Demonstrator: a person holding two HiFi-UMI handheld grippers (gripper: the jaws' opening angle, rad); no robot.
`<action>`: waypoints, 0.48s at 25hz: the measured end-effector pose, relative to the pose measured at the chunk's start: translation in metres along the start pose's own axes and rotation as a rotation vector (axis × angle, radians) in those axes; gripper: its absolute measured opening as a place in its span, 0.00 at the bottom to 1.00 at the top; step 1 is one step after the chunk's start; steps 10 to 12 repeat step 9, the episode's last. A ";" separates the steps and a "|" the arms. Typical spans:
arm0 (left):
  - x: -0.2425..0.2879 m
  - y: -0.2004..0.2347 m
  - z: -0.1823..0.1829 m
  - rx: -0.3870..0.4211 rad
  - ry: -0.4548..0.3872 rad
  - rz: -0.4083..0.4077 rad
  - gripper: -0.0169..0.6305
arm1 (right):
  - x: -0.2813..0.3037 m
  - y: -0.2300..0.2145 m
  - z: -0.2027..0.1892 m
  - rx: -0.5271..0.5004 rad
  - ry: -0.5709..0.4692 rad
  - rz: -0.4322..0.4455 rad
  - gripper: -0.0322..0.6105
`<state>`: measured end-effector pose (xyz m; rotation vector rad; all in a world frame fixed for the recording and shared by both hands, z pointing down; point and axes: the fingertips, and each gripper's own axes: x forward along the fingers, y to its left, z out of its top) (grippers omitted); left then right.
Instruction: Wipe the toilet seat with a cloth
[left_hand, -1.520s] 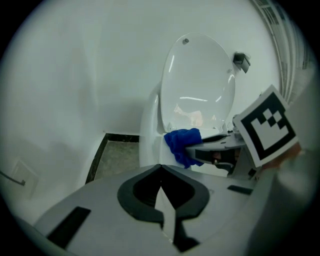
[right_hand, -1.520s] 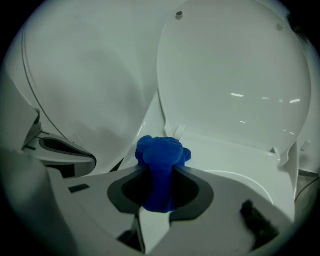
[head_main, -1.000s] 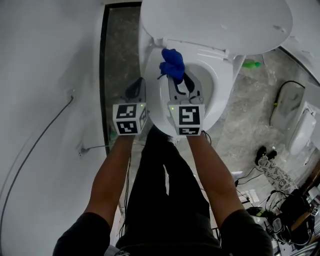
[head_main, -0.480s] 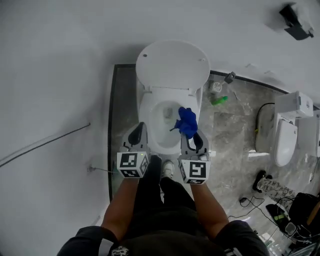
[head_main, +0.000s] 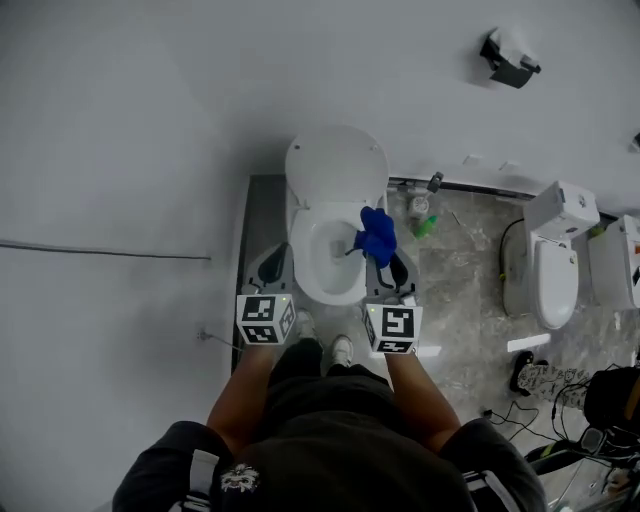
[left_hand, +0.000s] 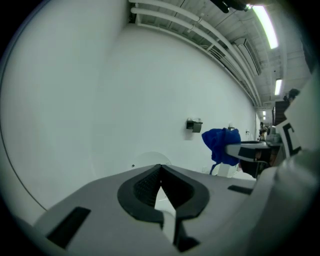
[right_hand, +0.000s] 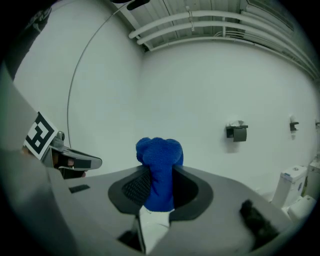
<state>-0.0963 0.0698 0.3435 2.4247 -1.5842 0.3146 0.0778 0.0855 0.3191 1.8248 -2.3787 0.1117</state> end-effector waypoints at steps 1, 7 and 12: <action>-0.007 -0.005 0.004 0.006 -0.002 -0.008 0.04 | -0.005 0.006 0.007 -0.007 -0.009 0.008 0.20; -0.034 -0.017 0.017 0.024 -0.010 -0.045 0.04 | -0.022 0.037 0.033 -0.038 -0.027 0.045 0.20; -0.043 -0.015 0.021 0.028 -0.010 -0.052 0.04 | -0.026 0.046 0.038 -0.043 -0.026 0.046 0.20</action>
